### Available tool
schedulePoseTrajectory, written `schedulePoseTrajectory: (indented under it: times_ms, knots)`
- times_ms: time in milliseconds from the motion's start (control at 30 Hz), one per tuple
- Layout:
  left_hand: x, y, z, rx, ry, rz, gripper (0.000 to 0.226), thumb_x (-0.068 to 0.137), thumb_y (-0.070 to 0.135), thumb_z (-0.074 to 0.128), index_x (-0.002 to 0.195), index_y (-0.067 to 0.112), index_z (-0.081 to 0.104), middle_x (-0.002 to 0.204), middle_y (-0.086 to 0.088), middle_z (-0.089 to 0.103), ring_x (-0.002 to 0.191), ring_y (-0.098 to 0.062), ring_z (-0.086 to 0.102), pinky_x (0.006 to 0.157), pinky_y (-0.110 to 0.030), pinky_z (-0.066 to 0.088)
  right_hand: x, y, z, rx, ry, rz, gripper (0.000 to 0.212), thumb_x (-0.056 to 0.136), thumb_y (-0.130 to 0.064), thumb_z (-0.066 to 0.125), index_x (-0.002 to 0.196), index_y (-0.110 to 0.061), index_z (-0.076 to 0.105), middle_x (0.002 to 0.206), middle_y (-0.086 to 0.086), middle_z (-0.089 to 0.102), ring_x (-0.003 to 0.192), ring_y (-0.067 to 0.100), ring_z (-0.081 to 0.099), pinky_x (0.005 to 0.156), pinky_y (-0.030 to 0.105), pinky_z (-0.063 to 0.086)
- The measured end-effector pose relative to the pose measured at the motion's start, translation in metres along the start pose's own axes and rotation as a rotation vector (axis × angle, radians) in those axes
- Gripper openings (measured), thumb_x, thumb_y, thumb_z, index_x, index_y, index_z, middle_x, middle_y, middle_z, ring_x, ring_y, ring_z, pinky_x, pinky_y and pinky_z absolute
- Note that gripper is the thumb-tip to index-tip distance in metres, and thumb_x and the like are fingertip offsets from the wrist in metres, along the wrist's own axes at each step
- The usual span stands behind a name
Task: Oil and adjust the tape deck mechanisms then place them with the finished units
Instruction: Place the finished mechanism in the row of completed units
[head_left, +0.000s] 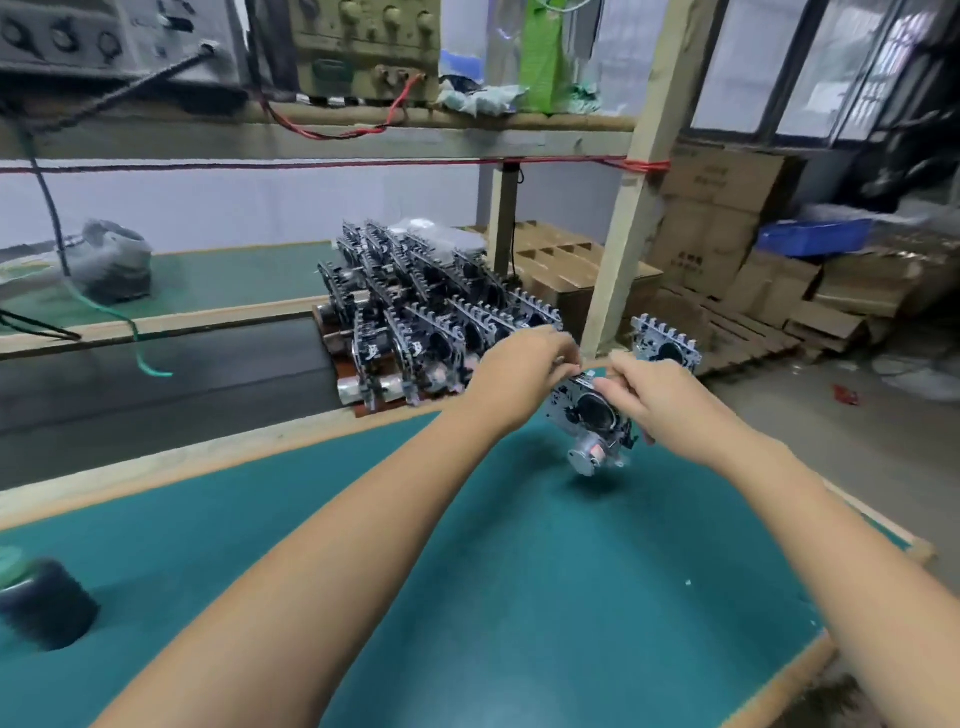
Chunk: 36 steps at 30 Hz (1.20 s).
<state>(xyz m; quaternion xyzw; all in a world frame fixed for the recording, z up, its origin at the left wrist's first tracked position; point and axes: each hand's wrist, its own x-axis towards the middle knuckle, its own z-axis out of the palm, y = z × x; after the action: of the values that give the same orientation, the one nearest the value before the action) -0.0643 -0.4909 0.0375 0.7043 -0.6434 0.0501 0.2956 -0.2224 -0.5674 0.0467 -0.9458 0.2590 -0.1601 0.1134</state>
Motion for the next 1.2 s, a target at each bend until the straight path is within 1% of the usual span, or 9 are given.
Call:
schedulePoseTrajectory:
  times_ms: [333, 533, 633, 733, 867, 967, 1033, 1100, 1200]
  knots:
    - [0.118, 0.006, 0.084, 0.123, -0.094, 0.019, 0.029, 0.099, 0.020, 0.046, 0.127, 0.011, 0.051, 0.129, -0.008, 0.053, 0.116, -0.029, 0.048, 0.093, -0.041, 0.043, 0.068, 0.111, 0.008, 0.035, 0.145, 0.255, 0.037, 0.099, -0.028, 0.044, 0.066, -0.019, 0.029, 0.058, 0.004, 0.050, 0.053, 0.029, 0.062, 0.056, 0.034, 0.043]
    - [0.135, -0.004, 0.110, -0.029, -0.349, -0.002, 0.064, 0.096, -0.001, 0.041, 0.151, 0.006, 0.010, 0.160, -0.011, 0.004, 0.144, -0.025, 0.018, 0.111, -0.028, 0.016, 0.094, 0.136, 0.016, 0.007, 0.155, 0.295, 0.035, 0.100, -0.029, 0.044, 0.068, -0.020, 0.030, 0.069, 0.011, 0.053, 0.063, 0.033, 0.056, 0.059, 0.038, 0.044]
    - [0.139, -0.008, 0.118, -0.044, -0.432, -0.011, 0.072, 0.094, -0.003, 0.042, 0.152, 0.010, 0.000, 0.160, -0.007, -0.007, 0.145, -0.024, 0.017, 0.111, -0.031, 0.021, 0.098, 0.144, 0.021, -0.056, 0.139, 0.309, 0.033, 0.099, -0.028, 0.044, 0.071, -0.017, 0.032, 0.072, 0.009, 0.052, 0.069, 0.030, 0.051, 0.063, 0.037, 0.037]
    - [0.138, -0.008, 0.124, -0.012, -0.452, 0.007, 0.080, 0.091, -0.005, 0.043, 0.152, 0.016, -0.004, 0.160, 0.000, -0.012, 0.132, -0.029, 0.040, 0.096, -0.037, 0.042, 0.097, 0.149, 0.027, -0.057, 0.145, 0.373, 0.031, 0.099, -0.032, 0.044, 0.073, -0.018, 0.034, 0.079, 0.013, 0.055, 0.075, 0.030, 0.048, 0.065, 0.037, 0.037]
    - [0.132, -0.003, 0.130, -0.023, -0.431, 0.003, 0.081, 0.091, -0.003, 0.043, 0.152, 0.013, -0.007, 0.159, -0.001, -0.017, 0.139, -0.027, 0.028, 0.095, -0.033, 0.036, 0.096, 0.148, 0.028, -0.293, 0.174, 0.353, 0.025, 0.098, -0.037, 0.044, 0.093, -0.012, 0.041, 0.096, 0.015, 0.063, 0.088, 0.036, 0.057, 0.064, 0.037, 0.036]
    - [0.119, 0.002, 0.122, -0.088, -0.400, -0.038, 0.080, 0.090, -0.002, 0.045, 0.152, 0.009, -0.003, 0.160, -0.004, -0.011, 0.143, -0.026, 0.020, 0.109, -0.037, 0.030, 0.092, 0.126, 0.023, -0.470, 0.270, 0.275, 0.027, 0.096, -0.039, 0.047, 0.104, -0.013, 0.044, 0.103, 0.010, 0.059, 0.093, 0.031, 0.058, 0.062, 0.033, 0.030]
    - [0.103, 0.006, 0.105, -0.199, -0.295, -0.079, 0.065, 0.089, -0.002, 0.045, 0.148, 0.004, 0.018, 0.157, -0.011, 0.016, 0.137, -0.029, 0.031, 0.109, -0.042, 0.030, 0.086, 0.103, 0.025, -0.419, 0.290, 0.212, 0.020, 0.097, -0.035, 0.044, 0.100, -0.014, 0.044, 0.099, 0.008, 0.059, 0.088, 0.031, 0.058, 0.061, 0.033, 0.031]
    - [0.077, 0.009, 0.081, -0.265, -0.142, -0.112, 0.033, 0.089, 0.000, 0.043, 0.121, 0.006, 0.048, 0.125, -0.016, 0.050, 0.112, -0.033, 0.050, 0.093, -0.046, 0.041, 0.076, 0.071, 0.032, -0.279, 0.273, 0.163, 0.016, 0.099, -0.030, 0.040, 0.092, -0.016, 0.037, 0.086, 0.008, 0.059, 0.074, 0.033, 0.054, 0.059, 0.036, 0.032]
    - [0.017, 0.004, 0.044, -0.251, 0.006, -0.182, 0.016, 0.091, 0.004, 0.038, 0.098, 0.013, 0.049, 0.094, -0.008, 0.056, 0.086, -0.027, 0.054, 0.074, -0.043, 0.045, 0.054, 0.010, 0.044, -0.042, 0.239, 0.050, 0.019, 0.098, -0.028, 0.037, 0.084, -0.017, 0.030, 0.066, 0.000, 0.046, 0.062, 0.030, 0.045, 0.054, 0.037, 0.030]
